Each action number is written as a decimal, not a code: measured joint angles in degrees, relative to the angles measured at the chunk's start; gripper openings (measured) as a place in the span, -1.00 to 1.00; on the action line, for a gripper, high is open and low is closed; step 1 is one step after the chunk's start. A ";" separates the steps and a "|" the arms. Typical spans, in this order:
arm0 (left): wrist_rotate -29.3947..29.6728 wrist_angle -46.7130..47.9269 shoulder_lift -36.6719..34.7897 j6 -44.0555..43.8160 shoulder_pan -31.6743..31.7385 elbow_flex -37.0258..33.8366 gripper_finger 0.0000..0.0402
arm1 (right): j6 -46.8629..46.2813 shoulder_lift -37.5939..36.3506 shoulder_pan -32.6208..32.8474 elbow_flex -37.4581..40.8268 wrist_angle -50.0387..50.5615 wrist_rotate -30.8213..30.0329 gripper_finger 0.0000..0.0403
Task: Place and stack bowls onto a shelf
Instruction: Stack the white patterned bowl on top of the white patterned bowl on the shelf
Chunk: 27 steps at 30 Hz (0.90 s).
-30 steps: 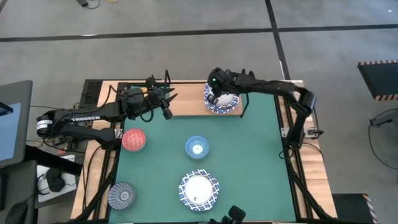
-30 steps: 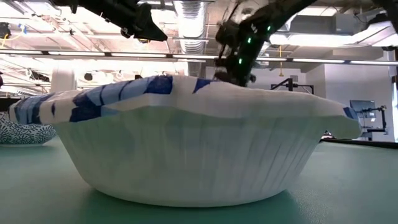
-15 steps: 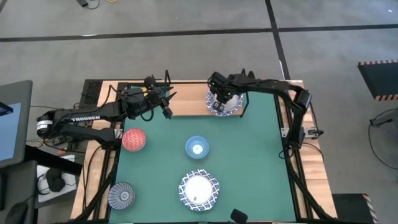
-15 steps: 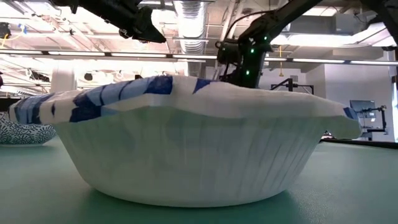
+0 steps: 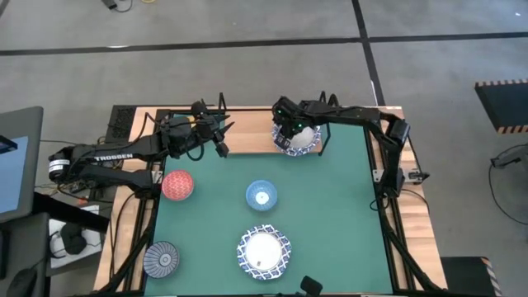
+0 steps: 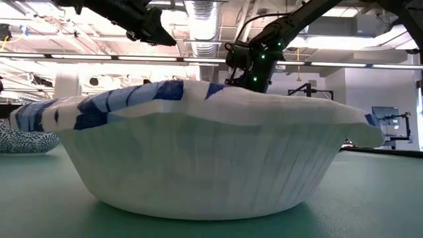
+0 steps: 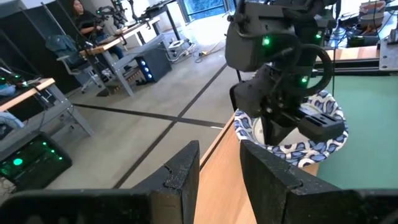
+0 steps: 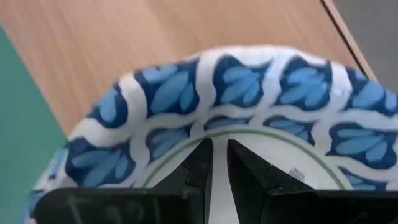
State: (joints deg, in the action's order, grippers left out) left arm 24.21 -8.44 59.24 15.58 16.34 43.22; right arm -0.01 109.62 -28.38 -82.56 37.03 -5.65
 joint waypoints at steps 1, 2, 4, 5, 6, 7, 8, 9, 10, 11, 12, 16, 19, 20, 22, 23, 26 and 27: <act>0.03 0.04 0.00 0.19 0.00 0.00 -0.48 | 0.05 -0.37 -0.08 0.07 0.52 -1.13 -0.64; 0.02 0.05 0.00 0.55 0.00 0.00 -0.48 | 0.24 -0.98 -0.13 0.12 0.77 -1.73 -0.64; 0.02 0.51 0.00 1.70 0.00 0.00 -0.48 | 0.44 -2.96 -0.24 0.12 0.15 -2.00 -0.64; -0.01 0.88 0.00 2.14 -0.01 0.00 -0.48 | 0.46 -4.12 -0.25 0.12 0.23 -2.12 -0.64; -0.36 1.21 0.00 2.56 0.00 0.00 -0.48 | 0.48 -5.41 -0.26 0.10 0.24 -2.14 -0.64; -0.84 1.57 0.00 2.88 0.00 0.00 -0.48 | 0.48 -6.65 -0.22 0.08 0.22 -2.10 -0.64; -1.18 1.91 0.00 3.18 0.00 0.00 -0.48 | 0.44 -7.78 0.09 0.08 0.18 -2.08 -0.64; -1.32 2.24 0.00 3.36 0.00 0.00 -0.48 | 0.14 -8.94 0.51 0.08 0.08 -2.09 -0.64; -1.35 2.57 0.00 3.59 0.00 0.00 -0.48 | -0.31 -10.12 1.06 0.28 -0.57 -2.08 -0.64; -1.38 2.84 0.00 4.02 0.00 0.00 -0.48 | -1.06 -11.35 1.86 0.71 -1.50 -2.07 -0.64; -1.40 3.08 0.00 4.49 -0.02 0.00 -0.48 | -1.70 -12.63 2.79 1.40 -2.64 -2.07 -0.64; -1.41 4.49 0.00 4.79 -0.04 0.00 -0.48 | -5.10 -17.23 7.92 6.91 -9.50 -1.97 -0.64; -1.47 5.89 0.00 4.74 -0.11 -0.02 -0.48 | -8.69 -19.78 12.40 11.77 -13.41 -1.89 -0.64; -1.67 6.09 0.00 4.72 -0.18 -0.02 -0.48 | -9.91 -20.45 13.90 13.10 -15.00 -1.90 -0.64; -3.26 6.08 0.00 4.70 -0.23 -0.02 -0.48 | -12.14 -21.48 17.00 15.33 -16.31 -2.19 -0.64; -4.20 6.02 0.00 4.67 -0.24 -0.02 -0.48 | -13.35 -21.82 18.64 16.12 -16.39 -2.82 -0.64; -7.77 5.99 0.00 4.61 -0.28 -0.02 -0.48 | -16.68 -21.99 23.67 17.29 -15.76 -6.03 -0.64; -8.97 5.94 0.00 4.66 -0.28 -0.02 -0.48 | -17.79 -21.99 25.38 17.31 -14.67 -7.14 -0.64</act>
State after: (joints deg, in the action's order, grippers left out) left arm 15.24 -2.50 59.24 20.24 16.05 43.20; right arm -17.81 87.64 -3.01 -65.25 22.36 -12.79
